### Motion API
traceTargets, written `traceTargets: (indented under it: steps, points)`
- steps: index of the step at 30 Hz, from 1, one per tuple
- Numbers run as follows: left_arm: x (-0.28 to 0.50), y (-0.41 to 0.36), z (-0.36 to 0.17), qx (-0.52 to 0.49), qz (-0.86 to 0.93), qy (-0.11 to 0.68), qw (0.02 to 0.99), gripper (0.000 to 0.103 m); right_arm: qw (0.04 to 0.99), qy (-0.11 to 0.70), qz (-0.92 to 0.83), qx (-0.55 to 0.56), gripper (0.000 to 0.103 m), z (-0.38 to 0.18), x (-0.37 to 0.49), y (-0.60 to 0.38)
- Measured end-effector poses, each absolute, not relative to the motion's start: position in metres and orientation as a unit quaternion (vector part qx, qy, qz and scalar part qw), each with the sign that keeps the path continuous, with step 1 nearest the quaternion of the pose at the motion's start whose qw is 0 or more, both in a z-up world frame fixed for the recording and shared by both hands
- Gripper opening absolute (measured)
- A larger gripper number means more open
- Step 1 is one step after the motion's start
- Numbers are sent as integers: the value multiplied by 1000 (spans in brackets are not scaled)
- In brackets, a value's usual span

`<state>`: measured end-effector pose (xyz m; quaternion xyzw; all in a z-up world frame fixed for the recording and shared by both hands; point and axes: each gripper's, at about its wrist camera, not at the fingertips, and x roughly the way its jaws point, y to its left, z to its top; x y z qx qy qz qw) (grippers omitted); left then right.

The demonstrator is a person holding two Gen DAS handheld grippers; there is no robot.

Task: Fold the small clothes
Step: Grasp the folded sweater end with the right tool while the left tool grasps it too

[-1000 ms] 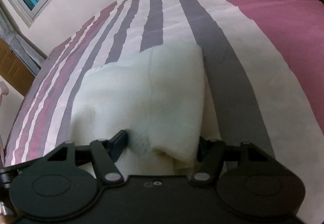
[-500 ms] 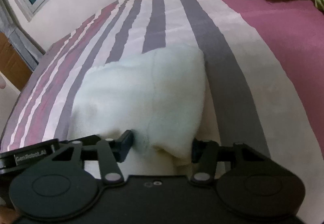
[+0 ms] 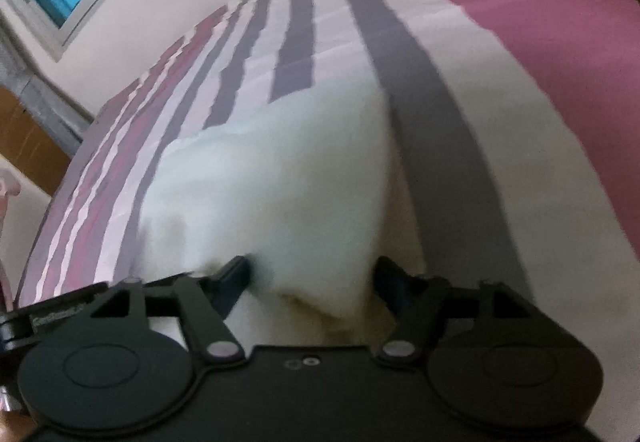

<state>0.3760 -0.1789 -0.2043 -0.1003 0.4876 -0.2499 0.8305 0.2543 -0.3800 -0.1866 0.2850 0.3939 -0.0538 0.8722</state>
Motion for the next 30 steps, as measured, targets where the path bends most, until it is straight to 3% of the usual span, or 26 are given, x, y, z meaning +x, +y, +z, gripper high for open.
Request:
traceTargets:
  steps: [2,7,12,30]
  points:
    - [374,-180,-204,-101,-244,485,834,69,872,394,-53,285,55,-188,257,-375]
    - [371,-182,-196,-91,-242,478,839,52,875,386,-46,290,37,-185,257,-367]
    - [366,-180,-187,-85,-246,466,846,41,879,376,-40,289,34,-175,255,-362]
    - [354,-159,-142,-96,-263,441,853,38,900,344,-4,267,32,-127,257,-333]
